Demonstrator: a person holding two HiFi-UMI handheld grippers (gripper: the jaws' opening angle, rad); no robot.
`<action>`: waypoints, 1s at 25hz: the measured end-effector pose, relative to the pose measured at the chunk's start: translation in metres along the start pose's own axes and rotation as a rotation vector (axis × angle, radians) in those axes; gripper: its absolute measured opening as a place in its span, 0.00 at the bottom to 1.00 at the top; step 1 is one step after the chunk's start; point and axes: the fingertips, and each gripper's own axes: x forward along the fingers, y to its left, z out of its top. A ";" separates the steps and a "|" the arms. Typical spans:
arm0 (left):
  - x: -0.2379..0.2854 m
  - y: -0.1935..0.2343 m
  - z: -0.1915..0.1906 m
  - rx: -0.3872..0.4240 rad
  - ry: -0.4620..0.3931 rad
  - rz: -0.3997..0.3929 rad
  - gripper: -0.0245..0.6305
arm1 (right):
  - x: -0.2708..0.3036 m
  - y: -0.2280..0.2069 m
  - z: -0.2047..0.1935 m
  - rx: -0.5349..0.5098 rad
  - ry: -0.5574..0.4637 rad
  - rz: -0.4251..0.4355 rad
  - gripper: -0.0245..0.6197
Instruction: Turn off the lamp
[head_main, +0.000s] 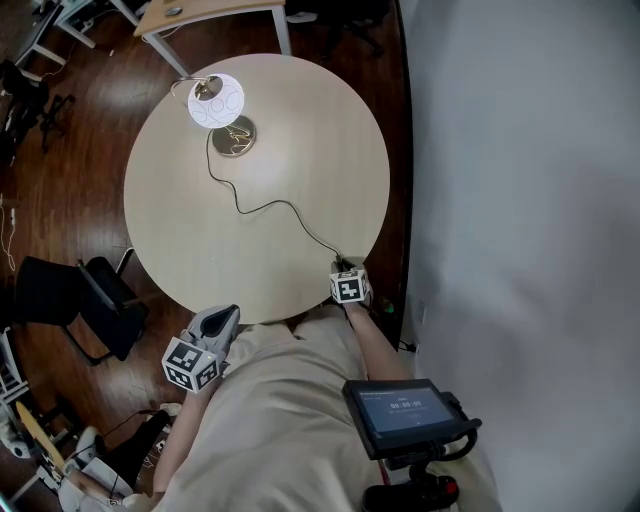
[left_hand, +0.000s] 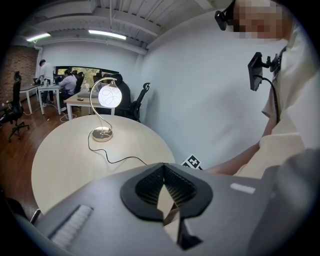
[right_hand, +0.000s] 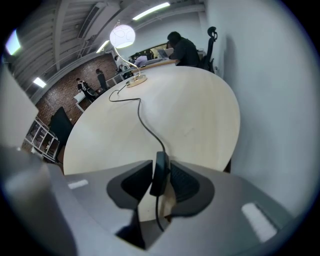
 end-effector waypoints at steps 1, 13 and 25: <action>-0.001 0.001 0.000 0.001 -0.001 0.000 0.03 | 0.000 0.001 0.000 0.003 -0.003 -0.006 0.21; 0.001 0.002 -0.002 -0.015 -0.002 -0.023 0.03 | -0.001 0.000 0.011 0.027 0.020 -0.086 0.19; 0.000 -0.004 -0.007 -0.018 -0.001 -0.019 0.03 | 0.001 -0.005 0.015 -0.037 0.009 -0.118 0.18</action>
